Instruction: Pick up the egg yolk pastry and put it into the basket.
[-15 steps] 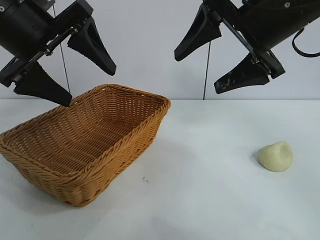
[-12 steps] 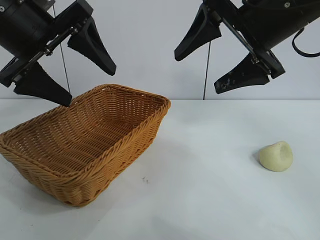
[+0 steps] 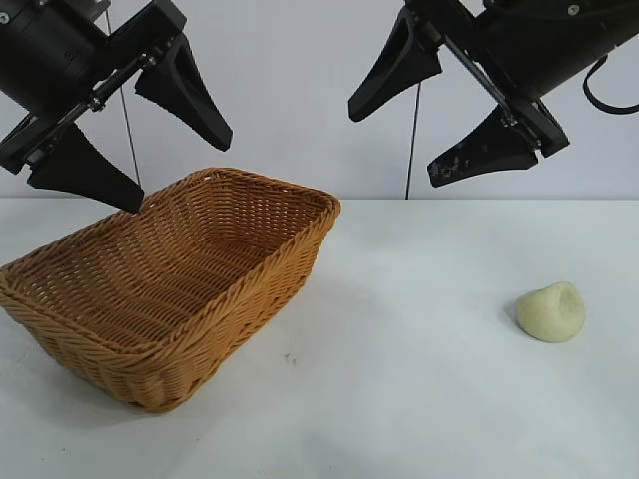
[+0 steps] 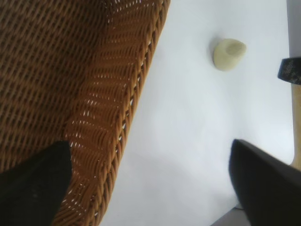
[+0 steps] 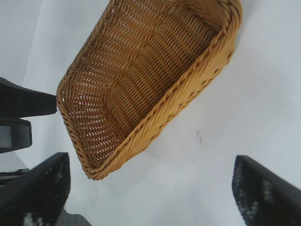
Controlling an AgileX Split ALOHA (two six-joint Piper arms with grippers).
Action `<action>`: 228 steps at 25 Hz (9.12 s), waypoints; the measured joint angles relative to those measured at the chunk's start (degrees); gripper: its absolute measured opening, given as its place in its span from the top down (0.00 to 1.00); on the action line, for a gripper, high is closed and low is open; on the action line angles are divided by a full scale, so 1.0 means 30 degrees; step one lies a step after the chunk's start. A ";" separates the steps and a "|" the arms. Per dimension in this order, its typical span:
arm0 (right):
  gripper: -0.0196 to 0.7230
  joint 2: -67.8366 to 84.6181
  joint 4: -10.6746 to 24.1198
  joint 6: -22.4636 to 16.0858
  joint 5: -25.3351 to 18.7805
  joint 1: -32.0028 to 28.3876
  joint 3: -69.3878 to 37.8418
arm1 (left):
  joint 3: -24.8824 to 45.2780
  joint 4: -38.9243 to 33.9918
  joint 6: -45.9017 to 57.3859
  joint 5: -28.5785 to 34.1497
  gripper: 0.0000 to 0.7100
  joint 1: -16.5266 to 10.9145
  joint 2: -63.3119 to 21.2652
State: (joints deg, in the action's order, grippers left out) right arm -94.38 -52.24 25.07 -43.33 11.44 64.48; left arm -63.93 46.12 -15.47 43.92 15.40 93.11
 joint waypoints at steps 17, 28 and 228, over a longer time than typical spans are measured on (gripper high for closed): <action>0.11 0.0000 0.0000 0.0000 0.0000 0.0000 0.0000 | 0.0000 -0.0182 0.0581 0.0076 0.02 0.0000 -0.0088; 0.11 0.0000 0.0000 0.0000 0.0000 0.0000 0.0000 | 0.0142 -0.6531 0.8717 0.1099 0.02 0.0371 -0.3902; 0.11 0.0000 0.0022 0.0000 -0.1000 0.0000 0.0000 | 1.1867 -1.4697 0.5769 0.5698 0.02 -0.4921 -2.9664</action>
State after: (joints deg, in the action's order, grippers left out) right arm -94.38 -52.18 25.07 -46.33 11.44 64.48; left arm -28.33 2.03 1.84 61.01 0.63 4.12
